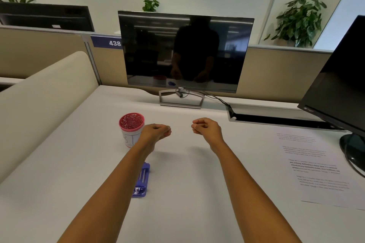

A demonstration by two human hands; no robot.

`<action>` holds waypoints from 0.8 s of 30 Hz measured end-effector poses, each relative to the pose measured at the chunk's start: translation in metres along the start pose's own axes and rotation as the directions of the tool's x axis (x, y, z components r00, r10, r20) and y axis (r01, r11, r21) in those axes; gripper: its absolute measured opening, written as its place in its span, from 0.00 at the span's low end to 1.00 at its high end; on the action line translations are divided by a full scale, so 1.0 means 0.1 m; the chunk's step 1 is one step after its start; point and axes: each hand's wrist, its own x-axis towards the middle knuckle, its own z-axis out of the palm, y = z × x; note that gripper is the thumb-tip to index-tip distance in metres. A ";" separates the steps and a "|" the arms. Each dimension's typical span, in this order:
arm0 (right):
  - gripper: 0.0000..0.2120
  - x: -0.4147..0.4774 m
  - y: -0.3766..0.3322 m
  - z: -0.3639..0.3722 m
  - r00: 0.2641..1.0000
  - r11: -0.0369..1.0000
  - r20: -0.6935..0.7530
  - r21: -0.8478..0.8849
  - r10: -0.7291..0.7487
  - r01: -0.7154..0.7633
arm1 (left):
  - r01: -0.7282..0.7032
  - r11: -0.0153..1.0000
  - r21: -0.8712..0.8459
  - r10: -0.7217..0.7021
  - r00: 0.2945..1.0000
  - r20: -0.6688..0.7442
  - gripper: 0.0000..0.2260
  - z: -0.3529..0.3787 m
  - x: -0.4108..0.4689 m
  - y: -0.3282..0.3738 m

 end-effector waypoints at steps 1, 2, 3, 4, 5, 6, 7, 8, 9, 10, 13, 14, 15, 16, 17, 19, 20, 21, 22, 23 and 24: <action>0.10 -0.01 -0.08 0.09 1.000 1.000 0.005 -0.003 -0.014 0.014 | -0.008 1.000 -0.003 0.008 1.000 -0.020 0.05 -0.08 0.00 0.07; 0.10 -0.02 -0.15 0.19 1.000 1.000 0.006 -0.004 -0.025 0.025 | -0.010 1.000 0.002 0.010 0.999 -0.038 0.08 -0.15 0.01 0.15; 0.10 -0.03 -0.22 0.29 0.999 0.999 0.003 -0.006 -0.035 0.035 | -0.009 1.000 0.030 0.011 0.998 -0.065 0.09 -0.22 0.01 0.21; 0.10 -0.03 -0.29 0.39 0.999 0.999 -0.005 -0.010 -0.044 0.043 | -0.011 0.998 0.066 0.018 0.995 -0.097 0.09 -0.28 0.01 0.28; 0.11 -0.03 -0.35 0.50 0.998 0.998 -0.016 -0.021 -0.053 0.053 | -0.021 0.993 0.112 0.037 0.990 -0.137 0.10 -0.34 0.02 0.34; 0.11 -0.03 -0.41 0.60 0.998 0.997 -0.026 -0.039 -0.065 0.064 | -0.035 0.984 0.173 0.067 0.981 -0.181 0.11 -0.40 0.02 0.39; 0.10 -0.03 -0.47 0.70 0.996 0.995 -0.032 -0.061 -0.079 0.077 | -0.044 0.967 0.252 0.103 0.968 -0.227 0.12 -0.46 0.03 0.43; 0.10 -0.02 -0.53 0.80 0.995 0.992 -0.036 -0.084 -0.094 0.091 | -0.047 0.943 0.328 0.140 0.954 -0.266 0.14 -0.53 0.04 0.47; 0.10 -0.02 -0.58 0.90 0.993 0.988 -0.038 -0.110 -0.109 0.104 | -0.047 0.922 0.385 0.171 0.941 -0.294 0.14 -0.60 0.06 0.49; 0.10 -0.02 -0.63 0.99 0.992 0.984 -0.036 -0.134 -0.122 0.116 | -0.054 0.905 0.422 0.198 0.932 -0.303 0.14 -0.66 0.09 0.51; 0.09 -0.01 -0.74 1.23 0.987 0.970 -0.012 -0.188 -0.160 0.155 | -0.086 0.864 0.496 0.266 0.914 -0.305 0.11 -0.81 0.15 0.57; 0.08 0.00 -0.77 1.31 0.985 0.963 -0.007 -0.211 -0.171 0.166 | -0.091 0.843 0.530 0.288 0.909 -0.301 0.11 -0.84 0.18 0.58; 0.08 0.01 -0.79 1.39 0.983 0.954 -0.003 -0.243 -0.182 0.176 | -0.092 0.820 0.566 0.304 0.906 -0.294 0.10 -0.86 0.19 0.60; 0.07 0.02 -0.80 1.46 0.981 0.942 -0.001 -0.280 -0.193 0.185 | -0.092 0.795 0.600 0.319 0.904 -0.284 0.10 -0.89 0.22 0.60; 0.07 0.03 -0.81 1.53 0.980 0.927 0.005 -0.321 -0.200 0.191 | -0.088 0.769 0.633 0.327 0.905 -0.271 0.10 -0.90 0.24 0.60; 0.08 0.03 -0.80 1.64 0.979 0.898 0.025 -0.394 -0.202 0.195 | -0.084 0.712 0.697 0.335 0.913 -0.233 0.10 -0.94 0.28 0.58; 0.08 0.04 -0.79 1.69 0.979 0.886 0.037 -0.421 -0.199 0.196 | -0.083 0.685 0.724 0.338 0.916 -0.215 0.10 -0.96 0.31 0.56; 0.09 0.04 -0.79 1.73 0.980 0.873 0.051 -0.447 -0.195 0.197 | -0.085 0.659 0.747 0.339 0.921 -0.194 0.10 -0.97 0.32 0.55; 0.10 0.04 -0.78 1.76 0.980 0.860 0.064 -0.471 -0.189 0.197 | -0.089 0.633 0.769 0.340 0.925 -0.172 0.11 -0.98 0.34 0.54; 0.11 0.04 -0.77 1.79 0.982 0.848 0.073 -0.496 -0.174 0.187 | -0.086 0.607 0.790 0.335 0.929 -0.156 0.11 -0.98 0.35 0.53; 0.11 0.04 -0.76 1.81 0.984 0.839 0.078 -0.514 -0.161 0.178 | -0.085 0.588 0.804 0.330 0.933 -0.143 0.12 -0.99 0.37 0.52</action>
